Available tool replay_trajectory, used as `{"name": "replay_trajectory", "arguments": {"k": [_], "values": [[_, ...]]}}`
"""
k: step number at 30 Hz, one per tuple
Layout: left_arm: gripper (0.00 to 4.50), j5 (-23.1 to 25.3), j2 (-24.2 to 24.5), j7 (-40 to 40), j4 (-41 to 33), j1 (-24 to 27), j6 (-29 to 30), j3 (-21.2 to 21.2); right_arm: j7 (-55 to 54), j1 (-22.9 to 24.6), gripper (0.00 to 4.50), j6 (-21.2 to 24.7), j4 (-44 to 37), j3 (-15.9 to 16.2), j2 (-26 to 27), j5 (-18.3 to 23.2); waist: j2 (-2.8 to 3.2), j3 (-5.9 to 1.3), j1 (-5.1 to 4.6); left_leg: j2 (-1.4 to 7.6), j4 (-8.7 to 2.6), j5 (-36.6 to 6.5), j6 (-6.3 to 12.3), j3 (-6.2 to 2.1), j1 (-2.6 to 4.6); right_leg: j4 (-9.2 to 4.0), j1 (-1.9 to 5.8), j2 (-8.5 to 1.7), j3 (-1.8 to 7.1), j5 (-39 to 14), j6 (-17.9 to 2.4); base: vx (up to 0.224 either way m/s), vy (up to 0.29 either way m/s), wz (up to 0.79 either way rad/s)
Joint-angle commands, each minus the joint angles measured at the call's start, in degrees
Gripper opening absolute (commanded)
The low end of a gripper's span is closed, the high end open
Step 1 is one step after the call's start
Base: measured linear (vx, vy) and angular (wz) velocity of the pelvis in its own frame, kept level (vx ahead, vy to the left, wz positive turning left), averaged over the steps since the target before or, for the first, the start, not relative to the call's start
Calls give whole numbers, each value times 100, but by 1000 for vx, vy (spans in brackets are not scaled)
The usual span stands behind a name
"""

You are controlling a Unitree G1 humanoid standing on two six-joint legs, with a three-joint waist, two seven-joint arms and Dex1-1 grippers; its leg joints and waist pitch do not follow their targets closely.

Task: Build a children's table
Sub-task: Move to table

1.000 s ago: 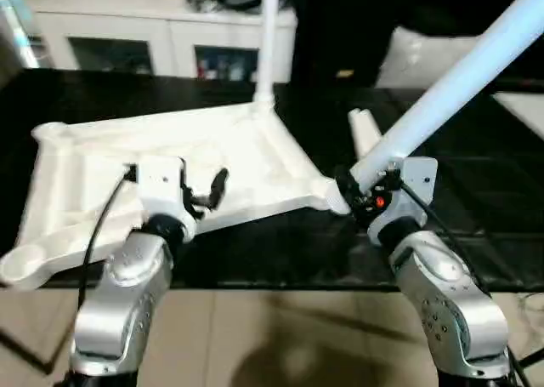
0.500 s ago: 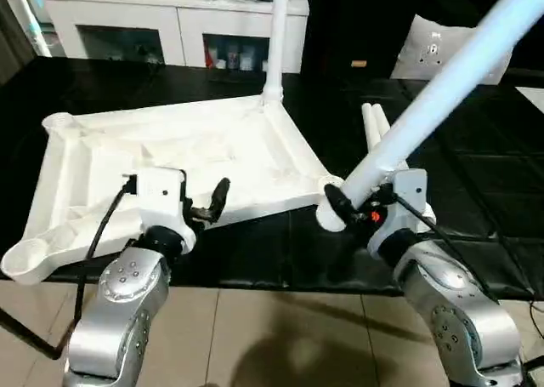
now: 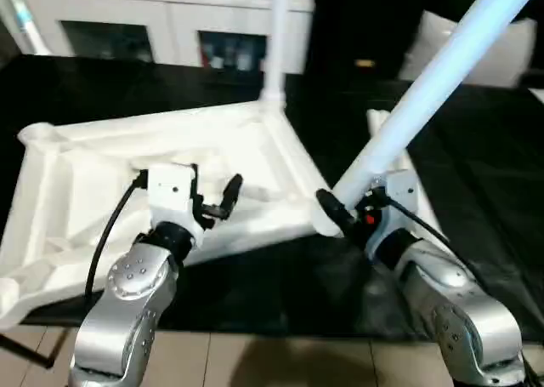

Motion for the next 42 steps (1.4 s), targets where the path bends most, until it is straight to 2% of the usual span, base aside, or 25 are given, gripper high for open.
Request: {"name": "replay_trajectory", "arguments": {"k": [1,2,3,4,5,6,7,9,10,11,12,13,15,20,26,28,29,31,32,33,34,35,36,38,42], "values": [[398,0,-29,-68,-35,-71,26,-70,-21,39,190,-118,-57,-22,-93,-99,175,-360,-90,1083,-284,5175,2363,-785,1013,416,-962,-134,45,-309,562,129,-45,4],[398,36,-23,-87,-11,-86,17,-121,-25,59,190,-159,-47,32,-139,-189,151,-323,-110,843,-510,4719,2020,-404,654,443,-864,-107,23,376,475,129,-45,4],[398,29,-35,-98,2,-91,21,-138,-28,70,190,-163,-55,46,-141,-202,-30,-282,-97,516,-565,3131,1800,-80,566,-48,-763,-127,110,1139,15,0,0,0],[398,29,-35,-98,2,-91,21,-138,-28,70,190,-163,-55,46,-141,-202,-165,-264,-102,337,-626,2123,1677,27,520,-342,-590,-152,196,1252,-144,41,-82,-2],[398,28,-39,-121,22,-106,28,-170,-39,81,190,-158,-74,53,-138,-191,-456,-270,59,-143,-243,183,1221,217,197,-845,4,-564,819,-214,-377,41,-82,-2],[398,35,-32,-134,29,-112,27,-186,-41,84,190,-157,-80,56,-139,-192,-412,-210,210,-242,220,-363,896,181,180,-1171,96,-987,1211,-1326,-932,98,-72,6],[398,31,-28,-155,31,-113,34,-210,-46,91,190,-154,-86,50,-134,-191,-409,-269,212,-9,455,-12,370,-111,-182,-991,519,-1161,1250,-1719,-1689,94,-24,1],[398,15,-40,-175,32,-101,25,-224,-55,99,190,-155,-90,42,-122,-205,-301,-169,216,138,402,760,-202,-240,-324,-855,390,-1066,1061,-187,-2113,89,-22,-5],[398,-24,-41,-221,15,-61,72,-258,-81,118,190,-165,-104,23,-96,-221,-188,-117,199,261,66,1359,-385,-229,-281,-808,194,-804,696,401,-2090,0,0,0],[398,-43,-24,-267,6,-25,70,-280,-105,134,190,-195,-112,3,-86,-236,-7,-103,167,361,-450,1833,-477,-113,-259,-720,34,-337,328,333,-1629,0,0,0],[398,-64,-17,-299,1,-7,69,-289,-113,142,190,-223,-117,-6,-88,-246,30,-91,97,457,-463,1681,-486,-100,-352,-608,-19,-129,332,368,-1381,29,56,-5],[398,-82,-11,-327,-1,8,63,-295,-115,150,190,-253,-121,-15,-88,-264,59,-197,38,699,-461,1600,-515,-205,-205,-459,-40,-224,400,984,-1229,44,82,0],[398,-157,-7,-411,-14,54,111,-282,-93,174,190,-389,-139,-75,-72,-235,89,-254,52,675,-434,1765,-570,-183,-130,-466,-36,-288,395,1700,-1368,31,76,0],[398,-243,-14,-491,14,112,92,-218,-89,232,190,-518,-183,-189,-22,-180,4,-113,35,640,-631,-1157,-589,-21,-122,-785,-79,-444,490,-1059,-1175,-20,20,2],[398,-185,-14,-431,134,-43,71,-143,-222,331,190,-524,-241,-159,-21,-334,12,-146,31,676,-673,-1097,-632,-17,-156,-849,-125,-393,453,-1628,-747,0,0,0],[398,-165,-13,-397,130,-60,69,-139,-228,352,190,-547,-225,-136,-24,-353,72,-163,-36,821,-728,-1188,-731,-126,-84,-825,-133,-220,318,-1049,-805,0,0,0],[398,-171,-16,-388,124,-55,93,-139,-241,351,190,-560,-214,-130,-15,-364,154,-177,-114,1152,-920,-1078,-548,-353,-14,-658,-146,-133,191,-409,-949,0,0,0],[398,-226,-92,-313,134,-32,162,-69,-265,335,190,-573,-208,-139,11,-367,225,-192,-142,1483,-1066,-929,-166,-488,49,-386,-224,-154,107,-55,-1034,29,-92,6],[398,-466,-211,-324,86,-13,259,62,-294,288,190,-639,-192,-161,39,-385,163,-247,-188,1419,-956,-483,626,-375,-4,-320,-213,-329,165,238,-1342,31,-111,6],[398,-592,-233,-390,45,-6,250,110,-301,269,190,-668,-181,-176,46,-391,80,-254,-167,1185,-790,-377,825,-214,-104,-502,-189,-419,261,318,-1611,31,-142,3],[398,-631,-216,-445,18,-6,231,122,-305,255,190,-678,-172,-191,47,-385,-191,-297,-27,197,-27,-308,725,333,-342,-1019,-25,-466,402,-490,-1758,1,-143,4],[398,-633,-199,-472,7,-9,213,120,-305,246,190,-678,-166,-203,45,-377,-192,-304,189,202,46,298,409,220,-435,-1063,120,-742,623,-1556,-1144,1,-143,4],[398,-773,-163,-567,-27,-14,415,129,-292,226,190,-686,-151,-222,33,-362,-168,-289,249,286,-117,758,212,164,-529,-988,106,-652,589,-1889,-295,-12,-137,-2],[398,-843,-67,-688,-54,-22,555,116,-236,189,190,-711,-140,-280,8,-307,-46,-241,284,388,-332,677,-6,106,-513,-980,8,-384,385,-1955,390,-6,-116,-13],[427,-973,270,-1270,-65,-154,577,-30,-189,92,190,-795,-113,-480,-21,-213,28,-243,318,599,-533,56,-242,95,-231,-968,-105,-240,235,-1577,237,-2,-19,-1]]}}
